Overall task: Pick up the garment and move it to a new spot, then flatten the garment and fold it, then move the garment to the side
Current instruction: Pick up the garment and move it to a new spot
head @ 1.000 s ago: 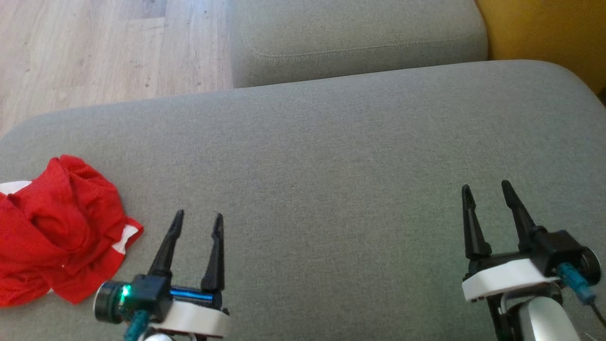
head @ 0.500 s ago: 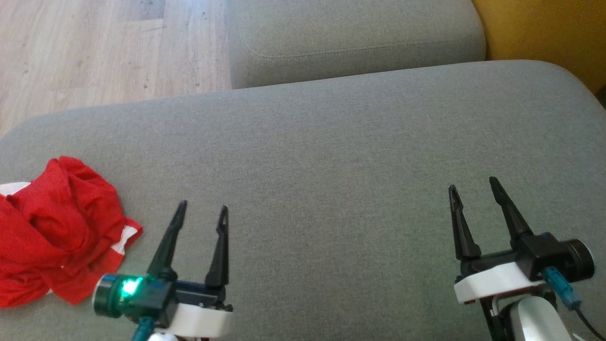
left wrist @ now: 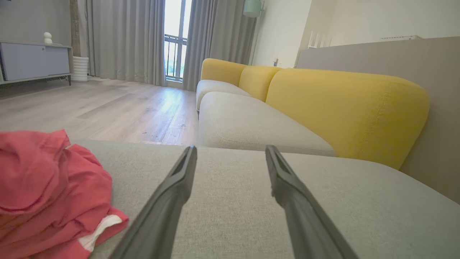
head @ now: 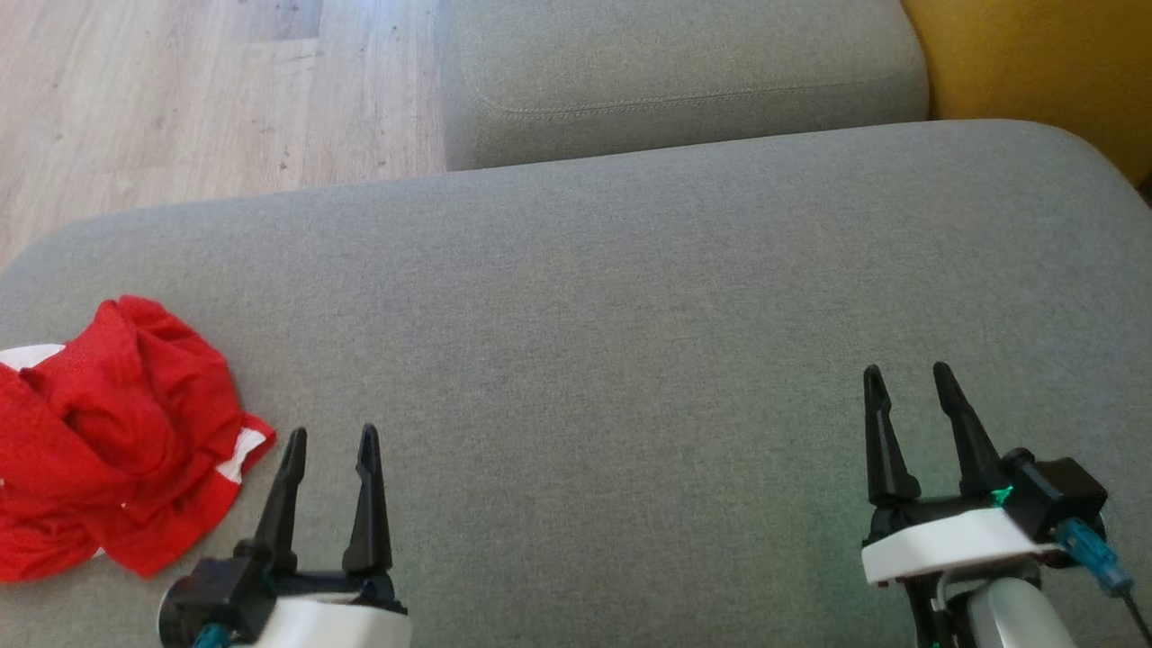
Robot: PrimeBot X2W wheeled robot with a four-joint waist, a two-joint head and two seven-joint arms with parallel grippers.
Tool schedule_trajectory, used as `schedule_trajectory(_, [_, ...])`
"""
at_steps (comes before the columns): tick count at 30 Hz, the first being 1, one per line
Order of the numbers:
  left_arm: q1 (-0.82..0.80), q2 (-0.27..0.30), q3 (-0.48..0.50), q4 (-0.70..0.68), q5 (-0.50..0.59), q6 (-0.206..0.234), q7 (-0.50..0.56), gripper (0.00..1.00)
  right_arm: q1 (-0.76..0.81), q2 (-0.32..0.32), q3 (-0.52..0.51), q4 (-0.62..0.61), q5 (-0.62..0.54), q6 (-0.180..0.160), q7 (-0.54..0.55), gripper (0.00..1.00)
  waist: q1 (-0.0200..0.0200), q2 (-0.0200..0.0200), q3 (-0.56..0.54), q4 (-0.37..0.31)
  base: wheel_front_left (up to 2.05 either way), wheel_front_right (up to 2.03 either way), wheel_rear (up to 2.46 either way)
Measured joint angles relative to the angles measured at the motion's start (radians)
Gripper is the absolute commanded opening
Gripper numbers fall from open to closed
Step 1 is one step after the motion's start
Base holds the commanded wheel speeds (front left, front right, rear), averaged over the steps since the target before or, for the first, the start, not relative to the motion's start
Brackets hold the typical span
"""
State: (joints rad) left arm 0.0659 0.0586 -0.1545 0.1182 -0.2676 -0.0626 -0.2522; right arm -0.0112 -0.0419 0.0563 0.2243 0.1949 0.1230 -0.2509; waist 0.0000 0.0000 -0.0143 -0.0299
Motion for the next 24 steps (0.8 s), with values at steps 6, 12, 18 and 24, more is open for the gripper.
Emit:
schedule_trajectory(6, [0.002,-0.004,0.002,0.056,-0.017,-0.02,0.0,1.0,0.0,0.0,0.003,0.02,0.027,0.0,0.0,1.0,0.0,0.0,-0.002,-0.003,0.0,0.0,0.0])
schedule_trajectory(12, [0.002,-0.005,0.002,0.07,-0.037,-0.02,0.0,1.0,0.0,0.0,0.002,0.028,0.033,0.0,0.0,1.0,0.0,0.0,-0.003,-0.004,0.0,0.0,0.0])
schedule_trajectory(18, [0.002,-0.006,0.002,0.072,-0.043,-0.02,0.0,1.0,0.0,0.0,0.001,0.032,0.034,0.0,0.0,1.0,0.0,0.0,-0.006,0.001,0.0,0.0,0.0])
schedule_trajectory(24, [0.002,-0.007,0.009,0.073,-0.053,-0.015,0.0,1.0,0.0,0.0,0.022,0.035,0.044,0.0,0.0,1.0,0.0,0.0,-0.006,0.018,0.0,0.0,0.0])
